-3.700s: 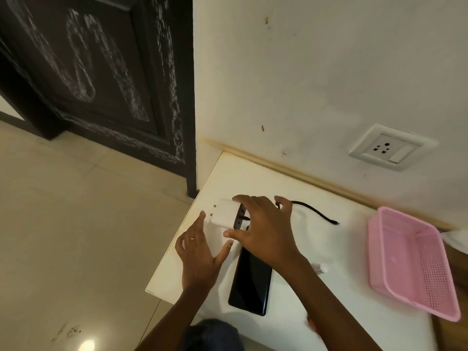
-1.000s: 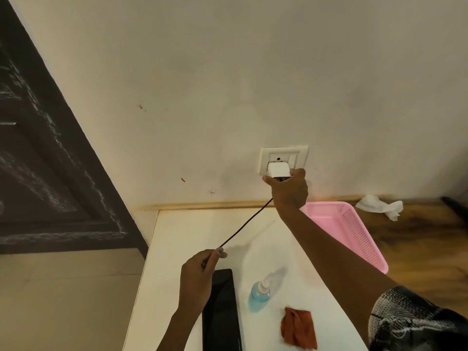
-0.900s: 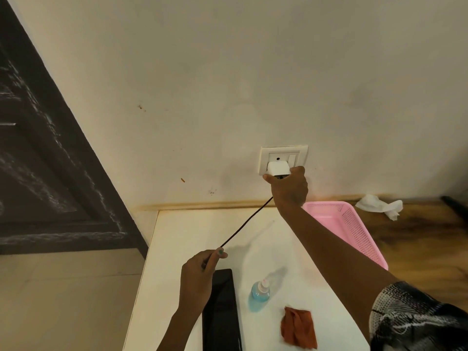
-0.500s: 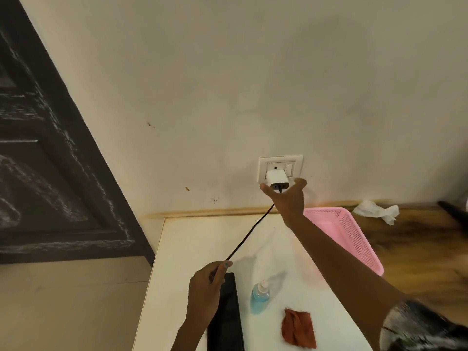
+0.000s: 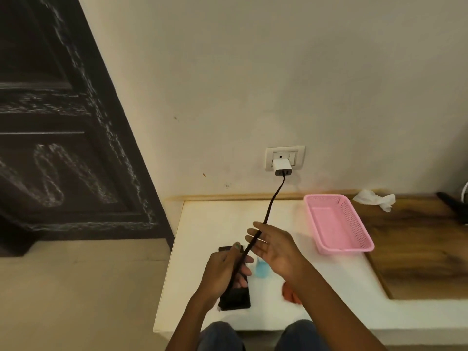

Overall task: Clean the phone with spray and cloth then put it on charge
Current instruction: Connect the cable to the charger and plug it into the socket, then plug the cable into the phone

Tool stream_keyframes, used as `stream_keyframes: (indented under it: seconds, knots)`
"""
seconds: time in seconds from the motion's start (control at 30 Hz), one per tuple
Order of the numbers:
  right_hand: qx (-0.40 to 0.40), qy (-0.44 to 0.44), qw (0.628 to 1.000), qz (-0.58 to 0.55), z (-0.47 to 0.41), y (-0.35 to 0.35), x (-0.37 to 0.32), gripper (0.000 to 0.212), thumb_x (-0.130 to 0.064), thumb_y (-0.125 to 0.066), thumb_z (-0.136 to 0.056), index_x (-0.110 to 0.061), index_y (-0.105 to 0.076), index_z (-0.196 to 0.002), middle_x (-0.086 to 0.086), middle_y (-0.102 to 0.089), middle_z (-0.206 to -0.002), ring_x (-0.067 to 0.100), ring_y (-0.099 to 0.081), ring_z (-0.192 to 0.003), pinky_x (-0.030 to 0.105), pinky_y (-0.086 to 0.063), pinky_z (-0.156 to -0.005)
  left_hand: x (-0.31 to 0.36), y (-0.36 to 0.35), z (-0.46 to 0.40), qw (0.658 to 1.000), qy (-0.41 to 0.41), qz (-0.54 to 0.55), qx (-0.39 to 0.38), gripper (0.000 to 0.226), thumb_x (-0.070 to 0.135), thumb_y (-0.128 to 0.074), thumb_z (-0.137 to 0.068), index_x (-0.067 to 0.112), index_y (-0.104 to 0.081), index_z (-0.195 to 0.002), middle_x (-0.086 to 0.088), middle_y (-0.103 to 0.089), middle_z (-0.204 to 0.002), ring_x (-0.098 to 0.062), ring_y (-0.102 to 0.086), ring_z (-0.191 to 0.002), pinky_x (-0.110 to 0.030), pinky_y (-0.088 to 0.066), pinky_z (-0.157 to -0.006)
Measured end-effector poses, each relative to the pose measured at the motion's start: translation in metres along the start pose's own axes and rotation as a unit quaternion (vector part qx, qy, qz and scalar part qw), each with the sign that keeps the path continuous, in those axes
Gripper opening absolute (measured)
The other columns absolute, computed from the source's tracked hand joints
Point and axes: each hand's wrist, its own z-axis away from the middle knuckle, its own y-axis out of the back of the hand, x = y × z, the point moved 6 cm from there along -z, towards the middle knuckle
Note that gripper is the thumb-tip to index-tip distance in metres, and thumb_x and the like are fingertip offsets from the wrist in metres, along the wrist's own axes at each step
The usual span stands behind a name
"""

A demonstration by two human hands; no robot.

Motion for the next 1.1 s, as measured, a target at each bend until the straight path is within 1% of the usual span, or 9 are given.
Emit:
stream_keyframes:
  seconds: [0.17,0.27,0.43,0.57,0.63,0.7,0.8,0.97,1.1]
  knots:
    - [-0.008,0.025,0.997,0.069,0.044,0.016,0.023,0.019,-0.013,-0.06,-0.088,0.0,-0.064,-0.103,0.014,-0.067,-0.078,0.029,-0.065,-0.078,0.039,-0.053,-0.08,-0.028,0.013,0.005,0.993,0.068,-0.009,0.092,0.034,0.032,-0.044,-0.1,0.009,-0.068,-0.098,-0.004,-0.066,-0.088,-0.023,-0.064,-0.084,-0.031,-0.052,-0.079]
    - [-0.013,0.041,0.992,0.116,0.061,0.026,0.036,0.016,-0.013,-0.06,-0.09,-0.004,-0.066,-0.1,0.012,-0.067,-0.071,0.026,-0.066,-0.071,0.037,-0.054,-0.076,-0.049,0.02,-0.003,0.983,0.084,-0.066,0.151,0.02,0.026,-0.043,-0.1,0.014,-0.058,-0.097,-0.002,-0.056,-0.094,-0.015,-0.055,-0.088,-0.026,-0.045,-0.082]
    - [-0.03,0.016,0.982,0.187,0.073,0.039,0.061,0.015,-0.011,-0.052,-0.094,-0.007,-0.066,-0.098,0.014,-0.068,-0.07,0.026,-0.065,-0.064,0.032,-0.054,-0.061,-0.097,0.017,-0.015,0.963,0.191,-0.085,0.168,0.045,0.025,-0.044,-0.1,0.007,-0.035,-0.14,-0.014,-0.043,-0.143,-0.031,-0.044,-0.128,-0.038,-0.038,-0.103]
    - [-0.034,0.013,0.957,0.288,0.055,0.047,0.079,0.015,-0.014,-0.048,-0.096,-0.007,-0.061,-0.099,0.009,-0.064,-0.075,0.016,-0.062,-0.06,0.02,-0.049,-0.053,-0.117,0.016,-0.023,0.954,0.222,-0.051,0.196,0.042,0.018,-0.047,-0.098,0.002,-0.04,-0.137,-0.019,-0.049,-0.134,-0.033,-0.049,-0.12,-0.04,-0.041,-0.098]
    - [-0.032,0.022,0.925,0.378,0.038,0.047,0.092,0.016,-0.02,-0.045,-0.097,-0.009,-0.056,-0.098,0.005,-0.061,-0.089,0.012,-0.06,-0.073,0.017,-0.049,-0.059,-0.121,0.015,-0.024,0.95,0.233,-0.044,0.201,0.034,0.016,-0.048,-0.097,-0.001,-0.048,-0.127,-0.021,-0.055,-0.124,-0.031,-0.055,-0.108,-0.037,-0.045,-0.09]
    - [-0.03,0.05,0.876,0.478,0.02,0.044,0.103,0.016,-0.022,-0.042,-0.097,-0.011,-0.053,-0.098,0.003,-0.055,-0.098,0.01,-0.054,-0.087,0.015,-0.044,-0.072,-0.12,0.015,-0.024,0.949,0.232,-0.026,0.212,0.017,0.012,-0.048,-0.097,-0.001,-0.058,-0.1,-0.021,-0.06,-0.098,-0.023,-0.054,-0.082,-0.033,-0.043,-0.076]
    - [-0.01,0.083,0.826,0.557,-0.006,0.043,0.113,0.016,-0.021,-0.041,-0.097,-0.009,-0.052,-0.098,0.006,-0.053,-0.105,0.012,-0.052,-0.093,0.021,-0.043,-0.082,-0.115,0.016,-0.021,0.943,0.231,-0.002,0.239,0.032,0.009,-0.05,-0.096,0.009,-0.044,-0.065,-0.01,-0.044,-0.068,-0.018,-0.041,-0.063,-0.034,-0.038,-0.073]
    - [0.012,0.052,0.779,0.624,-0.031,0.053,0.126,0.028,-0.026,-0.039,-0.098,-0.009,-0.052,-0.116,0.011,-0.043,-0.132,0.023,-0.047,-0.117,0.032,-0.039,-0.097,-0.109,0.01,-0.012,0.951,0.217,0.027,0.218,0.006,0.012,-0.047,-0.098,0.008,-0.049,-0.094,-0.009,-0.052,-0.092,-0.027,-0.052,-0.091,-0.044,-0.045,-0.093]
    - [-0.011,0.03,0.809,0.588,-0.036,0.053,0.127,0.014,-0.019,-0.042,-0.096,-0.01,-0.052,-0.096,0.014,-0.055,-0.111,0.022,-0.054,-0.102,0.031,-0.044,-0.091,-0.118,0.009,-0.018,0.938,0.265,0.058,0.217,0.024,0.018,-0.047,-0.099,0.0,-0.053,-0.114,-0.018,-0.056,-0.112,-0.035,-0.054,-0.106,-0.046,-0.048,-0.093]
